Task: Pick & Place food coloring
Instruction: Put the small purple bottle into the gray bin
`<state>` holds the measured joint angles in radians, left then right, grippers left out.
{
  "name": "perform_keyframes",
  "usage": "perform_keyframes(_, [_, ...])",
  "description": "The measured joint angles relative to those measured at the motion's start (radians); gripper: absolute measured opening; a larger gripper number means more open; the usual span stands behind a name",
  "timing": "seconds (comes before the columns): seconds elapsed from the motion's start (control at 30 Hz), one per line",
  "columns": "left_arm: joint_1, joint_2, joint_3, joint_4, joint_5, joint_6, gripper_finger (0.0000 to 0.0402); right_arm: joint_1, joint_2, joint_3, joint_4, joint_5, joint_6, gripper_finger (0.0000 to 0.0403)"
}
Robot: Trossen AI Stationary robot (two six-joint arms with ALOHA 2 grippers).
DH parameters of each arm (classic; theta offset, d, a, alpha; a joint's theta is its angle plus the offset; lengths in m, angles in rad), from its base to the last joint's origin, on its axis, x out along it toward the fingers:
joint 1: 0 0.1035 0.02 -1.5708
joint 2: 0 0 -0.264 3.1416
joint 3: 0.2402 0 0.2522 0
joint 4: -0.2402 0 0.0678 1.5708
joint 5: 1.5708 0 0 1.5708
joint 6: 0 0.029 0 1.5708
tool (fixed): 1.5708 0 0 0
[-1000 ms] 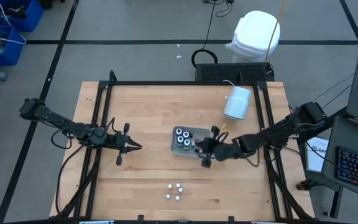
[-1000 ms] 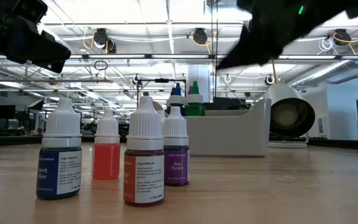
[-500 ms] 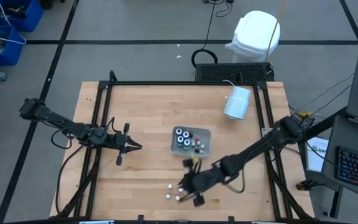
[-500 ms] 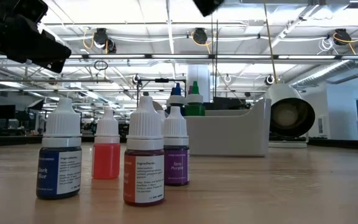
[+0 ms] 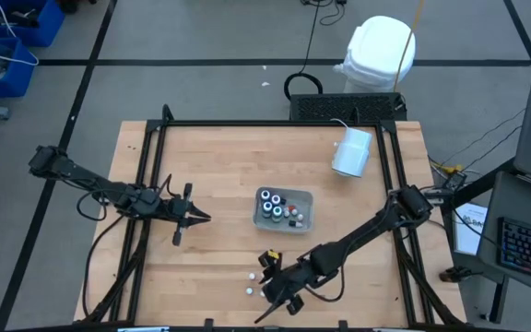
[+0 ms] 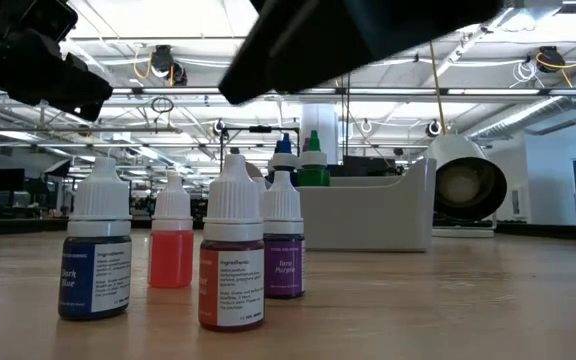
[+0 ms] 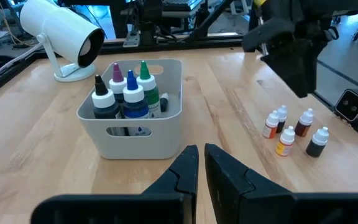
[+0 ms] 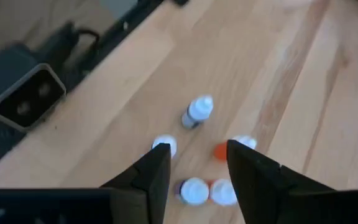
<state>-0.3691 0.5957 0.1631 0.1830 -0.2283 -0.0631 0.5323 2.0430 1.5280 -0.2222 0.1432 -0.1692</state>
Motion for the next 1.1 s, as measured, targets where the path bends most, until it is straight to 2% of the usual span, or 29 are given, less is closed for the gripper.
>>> perform_keyframes(0.27, [0.000,0.000,0.000,0.000,0.000,0.001,0.0037,-0.003,0.002,-0.073,0.038,-0.015,0.000,0.0135])
perform_keyframes(0.43, [0.000,0.000,0.000,0.000,0.000,0.001,0.0037,-0.003,0.001,-0.118,0.126,0.005,0.014,0.0131])
perform_keyframes(0.73, [0.000,0.000,0.000,0.001,-0.001,0.002,0.0037,-0.010,0.001,-0.124,0.133,0.038,0.022,0.0130])
perform_keyframes(0.93, [0.000,0.000,0.000,0.001,-0.001,0.002,0.0037,-0.012,0.001,-0.124,0.128,-0.011,0.026,0.0130])
perform_keyframes(1.1, [0.000,0.000,0.000,0.001,-0.001,0.002,0.0037,-0.015,0.017,-0.131,0.151,-0.013,0.053,0.0130])
